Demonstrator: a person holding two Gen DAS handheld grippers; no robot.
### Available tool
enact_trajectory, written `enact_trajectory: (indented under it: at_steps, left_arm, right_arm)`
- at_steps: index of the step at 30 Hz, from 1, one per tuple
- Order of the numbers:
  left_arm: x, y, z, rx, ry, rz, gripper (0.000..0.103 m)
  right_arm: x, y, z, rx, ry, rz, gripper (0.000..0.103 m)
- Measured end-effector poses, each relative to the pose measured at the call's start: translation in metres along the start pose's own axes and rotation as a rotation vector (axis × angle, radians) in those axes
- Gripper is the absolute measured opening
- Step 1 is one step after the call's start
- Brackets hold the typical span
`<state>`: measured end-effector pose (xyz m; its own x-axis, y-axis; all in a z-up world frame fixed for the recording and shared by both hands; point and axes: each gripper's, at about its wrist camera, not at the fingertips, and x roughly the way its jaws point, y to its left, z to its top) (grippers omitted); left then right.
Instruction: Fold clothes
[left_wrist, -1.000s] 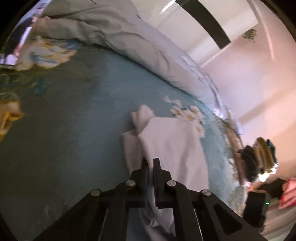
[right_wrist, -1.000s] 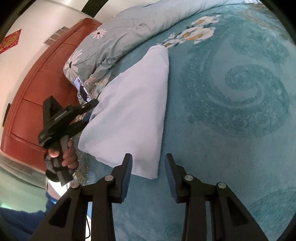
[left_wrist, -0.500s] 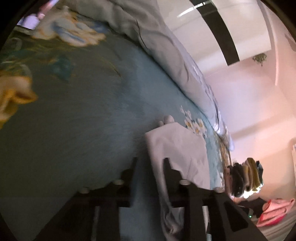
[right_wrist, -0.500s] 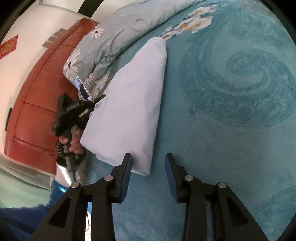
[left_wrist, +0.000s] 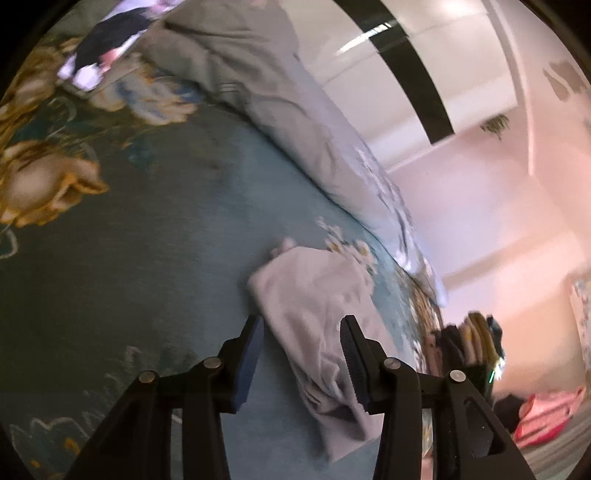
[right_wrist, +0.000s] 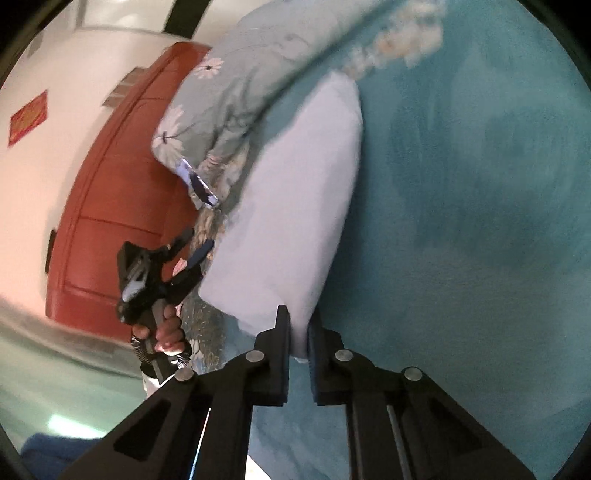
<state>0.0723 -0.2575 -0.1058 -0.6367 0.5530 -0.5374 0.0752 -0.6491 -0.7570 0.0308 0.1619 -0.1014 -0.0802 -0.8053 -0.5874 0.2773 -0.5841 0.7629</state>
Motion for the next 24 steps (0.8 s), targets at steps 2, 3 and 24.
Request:
enact_trajectory:
  at_steps: [2, 3, 24]
  left_arm:
    - [0.008, -0.012, -0.002, 0.028, 0.014, -0.007, 0.051]
    - [0.013, -0.018, -0.003, 0.042, 0.022, -0.013, 0.052]
    - [0.185, -0.063, 0.013, 0.146, 0.265, 0.129, 0.058]
  right_arm:
    - [-0.032, 0.0, 0.028, -0.069, -0.016, -0.078, 0.008]
    - [-0.043, -0.004, 0.043, -0.092, -0.015, -0.125, 0.008]
    - [-0.092, -0.112, 0.014, 0.232, -0.253, -0.139, 0.053]
